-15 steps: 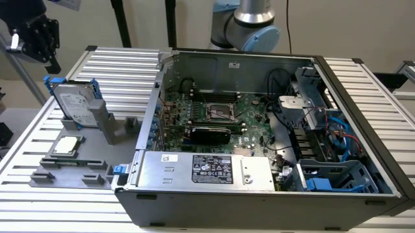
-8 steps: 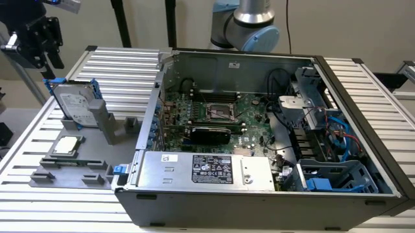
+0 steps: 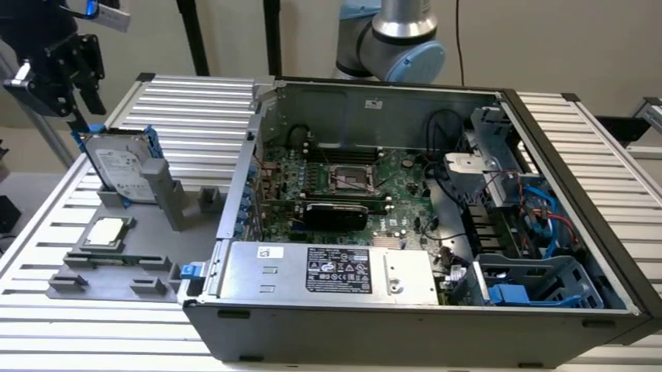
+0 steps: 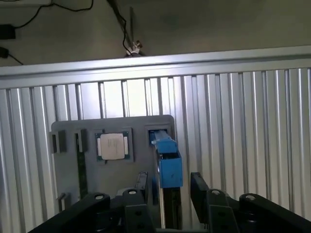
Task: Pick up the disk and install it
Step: 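Pick up the disk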
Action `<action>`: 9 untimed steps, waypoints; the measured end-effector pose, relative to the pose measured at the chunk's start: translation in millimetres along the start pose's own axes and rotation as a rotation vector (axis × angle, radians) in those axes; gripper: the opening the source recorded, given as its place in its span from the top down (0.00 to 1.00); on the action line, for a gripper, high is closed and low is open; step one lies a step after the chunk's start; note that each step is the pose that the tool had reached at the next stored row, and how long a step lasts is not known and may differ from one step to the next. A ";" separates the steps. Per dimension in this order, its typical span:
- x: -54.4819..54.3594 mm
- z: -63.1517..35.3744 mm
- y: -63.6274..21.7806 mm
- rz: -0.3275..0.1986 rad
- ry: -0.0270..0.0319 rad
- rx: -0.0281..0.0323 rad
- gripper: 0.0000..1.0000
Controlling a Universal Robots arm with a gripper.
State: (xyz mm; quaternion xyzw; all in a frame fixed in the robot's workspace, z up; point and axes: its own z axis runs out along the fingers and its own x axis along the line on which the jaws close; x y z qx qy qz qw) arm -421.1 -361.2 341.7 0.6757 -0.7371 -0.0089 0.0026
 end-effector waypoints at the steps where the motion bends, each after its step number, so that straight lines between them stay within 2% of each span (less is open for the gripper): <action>1: -0.1 0.4 0.4 0.001 0.0000 0.0000 0.00; 9: 0.0 12.2 1.3 0.001 -0.0002 0.0003 0.00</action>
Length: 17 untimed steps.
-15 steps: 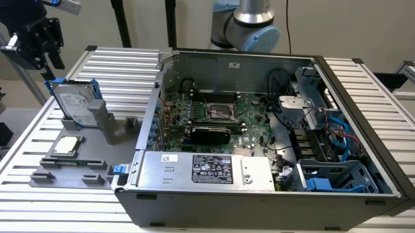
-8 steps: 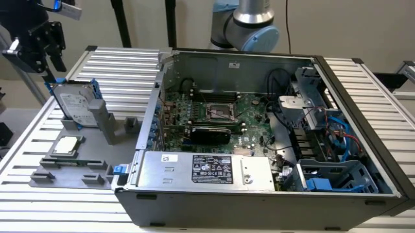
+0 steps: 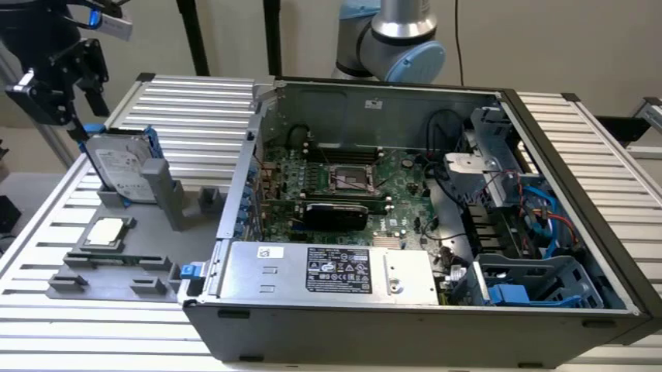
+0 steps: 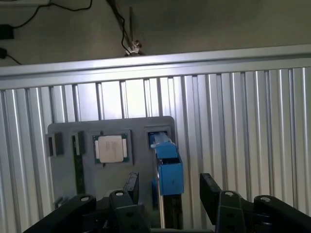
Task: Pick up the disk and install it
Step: 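Pick up the disk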
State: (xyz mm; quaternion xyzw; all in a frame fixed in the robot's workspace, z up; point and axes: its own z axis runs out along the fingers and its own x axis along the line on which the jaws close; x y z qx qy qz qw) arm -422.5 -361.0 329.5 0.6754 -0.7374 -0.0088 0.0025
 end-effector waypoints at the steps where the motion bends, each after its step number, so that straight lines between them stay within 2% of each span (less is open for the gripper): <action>1: 0.0 1.8 0.0 0.000 -0.0001 0.0001 0.00; 11: 0.3 20.1 1.3 -0.013 -0.0003 0.0020 0.00; 17: 0.4 29.5 1.2 -0.073 0.0006 0.0016 0.00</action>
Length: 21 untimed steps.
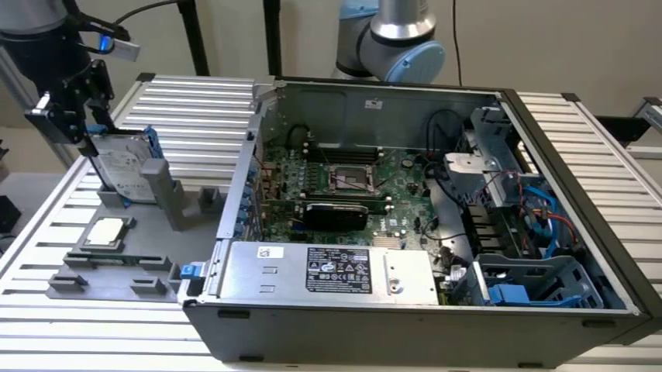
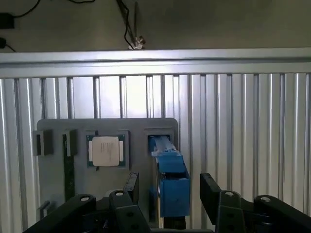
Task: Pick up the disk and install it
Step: 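Pick up the disk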
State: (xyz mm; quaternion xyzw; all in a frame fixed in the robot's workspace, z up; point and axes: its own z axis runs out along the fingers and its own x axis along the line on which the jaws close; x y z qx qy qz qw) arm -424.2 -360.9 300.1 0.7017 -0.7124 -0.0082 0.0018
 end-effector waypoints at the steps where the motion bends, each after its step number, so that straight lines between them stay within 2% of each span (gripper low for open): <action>1: 0.0 0.8 0.0 -0.010 0.0002 -0.0001 0.00; 5: 0.0 3.7 -0.1 -0.032 0.0004 -0.0002 0.00; 16: 0.1 11.9 -0.2 -0.035 0.0006 -0.0004 0.00; 17: 0.1 12.2 -0.2 -0.035 0.0005 -0.0003 1.00; 21: 0.1 12.8 -0.2 -0.035 0.0005 -0.0003 1.00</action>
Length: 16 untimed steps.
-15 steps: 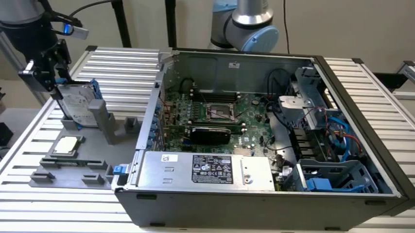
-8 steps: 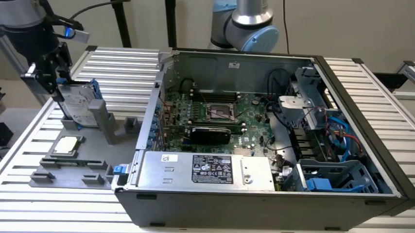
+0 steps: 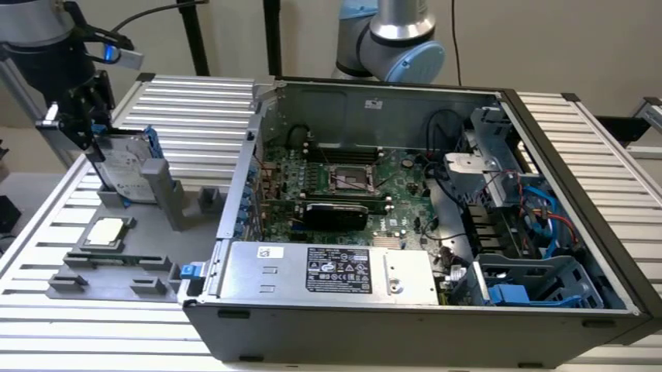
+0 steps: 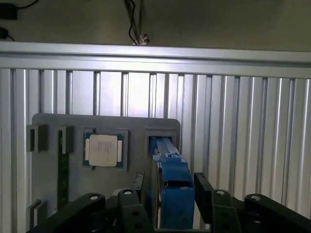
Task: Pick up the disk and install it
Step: 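Pick up the disk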
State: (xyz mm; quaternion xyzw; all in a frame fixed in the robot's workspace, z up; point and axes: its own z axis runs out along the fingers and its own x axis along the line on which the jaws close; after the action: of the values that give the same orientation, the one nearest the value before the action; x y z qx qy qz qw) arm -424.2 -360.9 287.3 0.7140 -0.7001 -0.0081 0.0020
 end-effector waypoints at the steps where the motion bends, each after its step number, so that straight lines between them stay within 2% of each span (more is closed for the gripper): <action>1: 0.0 0.1 0.0 0.000 0.0000 0.0000 1.00; 16: 0.1 0.4 0.0 0.001 0.0000 0.0000 1.00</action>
State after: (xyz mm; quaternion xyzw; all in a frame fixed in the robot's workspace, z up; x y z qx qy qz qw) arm -424.2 -361.0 286.9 0.7137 -0.7004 -0.0081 0.0020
